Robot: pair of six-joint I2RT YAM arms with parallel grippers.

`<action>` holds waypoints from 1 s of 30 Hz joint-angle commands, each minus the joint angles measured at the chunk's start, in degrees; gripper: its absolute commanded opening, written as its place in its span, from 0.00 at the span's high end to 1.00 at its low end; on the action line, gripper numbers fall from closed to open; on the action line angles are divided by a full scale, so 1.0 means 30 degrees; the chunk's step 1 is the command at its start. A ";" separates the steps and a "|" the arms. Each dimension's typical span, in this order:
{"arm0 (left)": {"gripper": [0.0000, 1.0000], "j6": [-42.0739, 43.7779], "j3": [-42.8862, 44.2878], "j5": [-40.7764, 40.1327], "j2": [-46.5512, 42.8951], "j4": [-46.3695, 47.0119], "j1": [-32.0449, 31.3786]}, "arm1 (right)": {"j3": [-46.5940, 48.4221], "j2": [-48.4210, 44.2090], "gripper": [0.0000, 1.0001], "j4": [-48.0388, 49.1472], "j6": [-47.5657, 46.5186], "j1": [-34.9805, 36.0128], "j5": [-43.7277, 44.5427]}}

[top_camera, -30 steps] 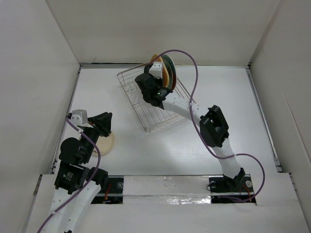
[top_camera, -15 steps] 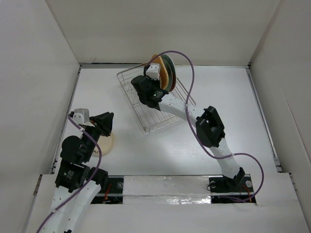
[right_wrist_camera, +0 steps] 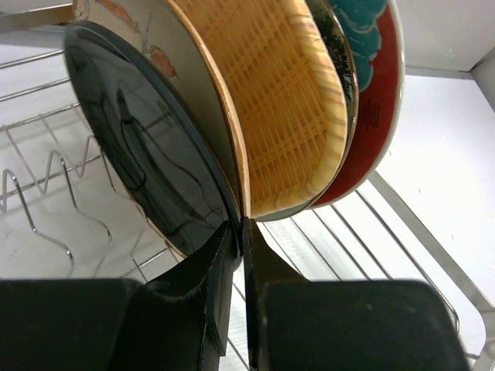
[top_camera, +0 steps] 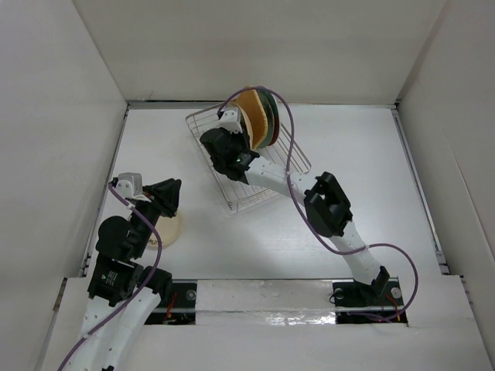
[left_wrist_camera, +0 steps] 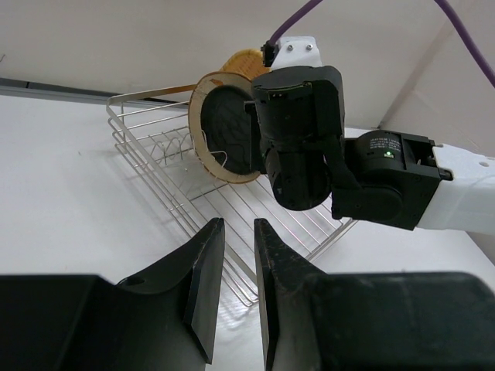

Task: Load the plates into the dish rack

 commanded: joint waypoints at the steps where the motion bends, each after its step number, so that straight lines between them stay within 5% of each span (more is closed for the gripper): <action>1: 0.81 0.0174 -0.0027 0.0159 0.0143 0.0854 -0.0119 | -0.0285 0.0721 0.82 0.1263 -0.0215 0.0258 -0.1205; 10: 0.81 0.0174 -0.0056 0.0188 0.0202 0.0825 -0.0119 | -0.1778 -0.0389 0.70 0.0822 0.1250 0.0053 -0.1644; 24: 0.82 0.0145 0.0002 0.0071 0.0144 0.0913 -0.0119 | -0.7580 -0.8650 0.47 0.2612 0.0751 0.1104 -0.6089; 27: 0.92 0.0174 0.0002 0.0042 0.0143 0.0971 -0.0119 | -0.8400 -0.9677 0.72 0.2318 0.2005 0.2010 -0.9127; 28: 0.96 0.0145 0.0031 0.0013 0.0085 0.1030 -0.0119 | -0.8693 -0.9882 0.93 0.2491 0.2332 0.2305 -1.0131; 30: 1.00 0.0116 0.0031 -0.0104 0.0055 0.1088 -0.0119 | -0.9397 -1.0002 1.00 0.3191 0.3557 0.3588 -1.2384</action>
